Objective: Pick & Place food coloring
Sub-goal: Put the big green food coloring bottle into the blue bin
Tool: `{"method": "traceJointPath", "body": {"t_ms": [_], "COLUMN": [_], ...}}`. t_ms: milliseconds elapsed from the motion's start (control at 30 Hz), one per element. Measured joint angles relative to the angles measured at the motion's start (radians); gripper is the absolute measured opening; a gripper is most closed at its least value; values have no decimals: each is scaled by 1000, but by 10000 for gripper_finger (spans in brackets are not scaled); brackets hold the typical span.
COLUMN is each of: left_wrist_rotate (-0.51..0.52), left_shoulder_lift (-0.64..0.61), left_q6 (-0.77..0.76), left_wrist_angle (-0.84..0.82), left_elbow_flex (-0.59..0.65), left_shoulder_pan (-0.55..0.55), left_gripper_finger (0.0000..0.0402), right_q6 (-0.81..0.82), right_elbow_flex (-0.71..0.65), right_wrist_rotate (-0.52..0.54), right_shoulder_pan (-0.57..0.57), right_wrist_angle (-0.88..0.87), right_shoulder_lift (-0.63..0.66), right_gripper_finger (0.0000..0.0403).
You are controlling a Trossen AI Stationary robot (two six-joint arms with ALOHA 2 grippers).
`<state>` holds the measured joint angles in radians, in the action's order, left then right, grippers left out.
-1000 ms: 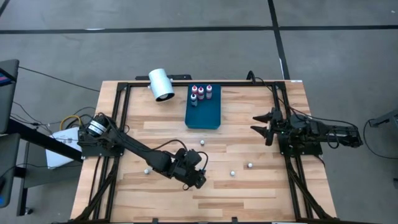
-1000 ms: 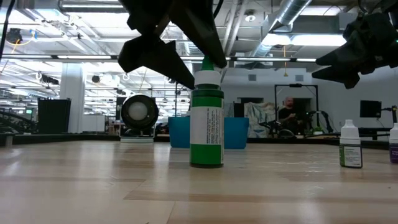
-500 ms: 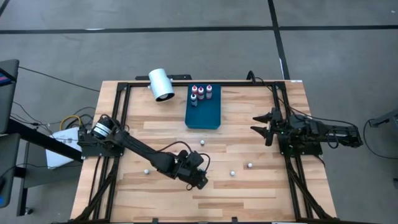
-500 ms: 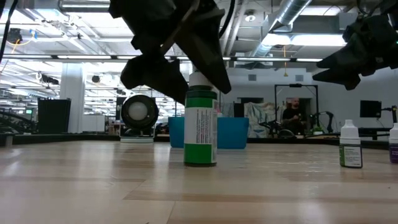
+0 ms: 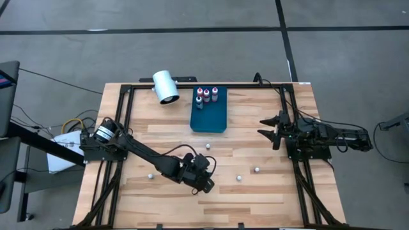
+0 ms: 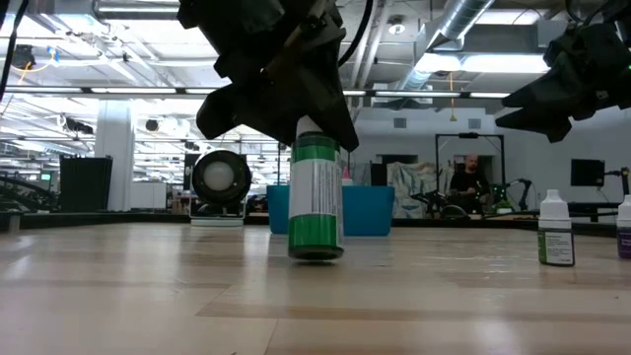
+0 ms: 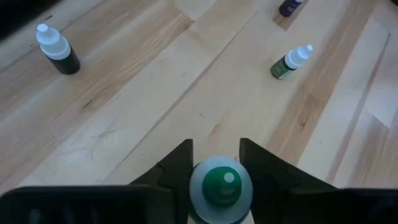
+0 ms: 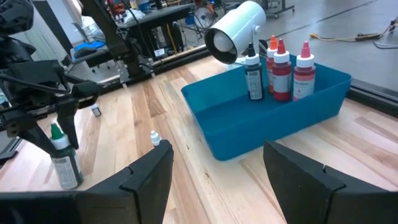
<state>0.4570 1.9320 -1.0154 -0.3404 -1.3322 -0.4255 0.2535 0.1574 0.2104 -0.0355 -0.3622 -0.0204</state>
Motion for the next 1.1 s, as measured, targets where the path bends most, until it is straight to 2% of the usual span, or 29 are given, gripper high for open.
{"method": "traceJointPath", "body": {"t_ms": [733, 1100], "left_wrist_rotate": [20, 89], "left_shoulder_lift": [0, 0], "left_q6": [-17, 67], "left_wrist_angle": [15, -6], "left_elbow_flex": [-3, -128], "left_shoulder_pan": [-1, 24], "left_gripper_finger": [102, 102], "right_q6": [0, 0], "right_elbow_flex": [0, 0], "right_wrist_rotate": [0, 0], "right_shoulder_pan": [0, 0], "right_wrist_angle": [0, 0], "right_shoulder_lift": [0, 0], "right_gripper_finger": [240, 240]}}
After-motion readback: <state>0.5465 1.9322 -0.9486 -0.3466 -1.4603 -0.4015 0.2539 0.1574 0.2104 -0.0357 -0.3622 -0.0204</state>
